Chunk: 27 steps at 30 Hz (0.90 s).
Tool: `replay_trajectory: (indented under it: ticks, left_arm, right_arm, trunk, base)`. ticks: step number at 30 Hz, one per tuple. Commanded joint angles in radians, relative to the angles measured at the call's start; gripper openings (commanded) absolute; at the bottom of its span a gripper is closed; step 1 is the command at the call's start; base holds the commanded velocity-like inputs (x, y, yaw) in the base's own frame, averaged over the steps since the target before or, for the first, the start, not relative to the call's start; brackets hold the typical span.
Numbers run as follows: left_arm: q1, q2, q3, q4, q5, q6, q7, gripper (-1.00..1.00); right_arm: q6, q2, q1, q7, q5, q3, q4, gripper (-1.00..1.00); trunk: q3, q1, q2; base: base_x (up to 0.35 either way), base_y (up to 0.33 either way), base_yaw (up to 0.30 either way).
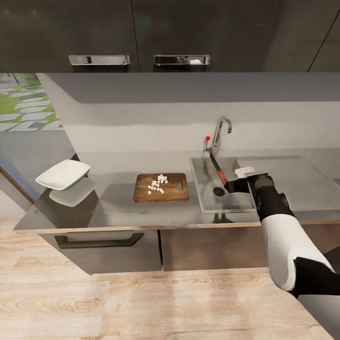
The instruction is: In the kitchen, take the Vidalia onion out of the sink, dice it on the chopping board with the paring knife, put the diced onion into the bowl on the countertop, then place both the paring knife and the chopping board into the sink.
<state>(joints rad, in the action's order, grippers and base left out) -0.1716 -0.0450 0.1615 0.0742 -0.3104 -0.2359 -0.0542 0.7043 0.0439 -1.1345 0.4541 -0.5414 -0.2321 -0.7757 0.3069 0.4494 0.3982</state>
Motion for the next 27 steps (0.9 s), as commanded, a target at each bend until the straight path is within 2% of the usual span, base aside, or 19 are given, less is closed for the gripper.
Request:
replay_trajectory:
  ticks: [1, 5, 10, 14, 17, 21, 27]
  left_arm:
    - [-0.002, 0.000, 0.008, 0.004, -0.006, -0.006, -0.001, 1.00]
    - [-0.002, -0.001, 0.009, 0.004, -0.006, -0.006, -0.001, 1.00]
    - [-0.002, -0.001, 0.008, 0.004, -0.006, -0.006, -0.001, 1.00]
    - [-0.002, -0.001, 0.008, 0.005, -0.006, -0.006, -0.001, 1.00]
    - [-0.002, -0.001, 0.009, 0.005, -0.006, -0.006, -0.001, 1.00]
    - [-0.002, -0.001, 0.008, 0.006, -0.006, -0.005, -0.001, 1.00]
    - [-0.002, -0.001, 0.009, 0.006, -0.006, -0.005, -0.001, 1.00]
  right_arm:
    - [0.004, -0.013, -0.001, 0.009, -0.012, -0.003, 0.000, -1.00]
    - [0.035, -0.044, -0.001, 0.003, -0.013, -0.003, 0.024, -1.00]
    - [0.045, -0.069, -0.001, -0.060, -0.014, -0.003, 0.059, -1.00]
    - [0.057, -0.073, -0.001, -0.070, -0.013, -0.004, 0.064, -1.00]
    - [0.083, -0.078, -0.001, -0.072, -0.013, -0.003, 0.086, -1.00]
    - [0.088, -0.090, -0.001, -0.072, -0.013, -0.003, 0.094, -1.00]
    - [0.089, -0.094, -0.001, -0.072, -0.012, -0.003, 0.119, -1.00]
  trunk:
    - [0.002, 0.001, 0.002]
    - [0.002, 0.001, 0.002]
    - [0.002, 0.001, 0.002]
    - [0.002, 0.001, 0.002]
    - [0.004, 0.001, 0.002]
    - [0.011, 0.001, 0.002]
    - [0.015, 0.001, 0.002]
  base:
    - [0.086, -0.112, 0.000]
    - [0.143, -0.171, 0.000]
    - [0.195, -0.215, 0.000]
    - [0.157, -0.164, 0.000]
    - [0.021, -0.023, 0.000]
    - [0.003, -0.003, 0.000]
    - [0.000, 0.000, 0.000]
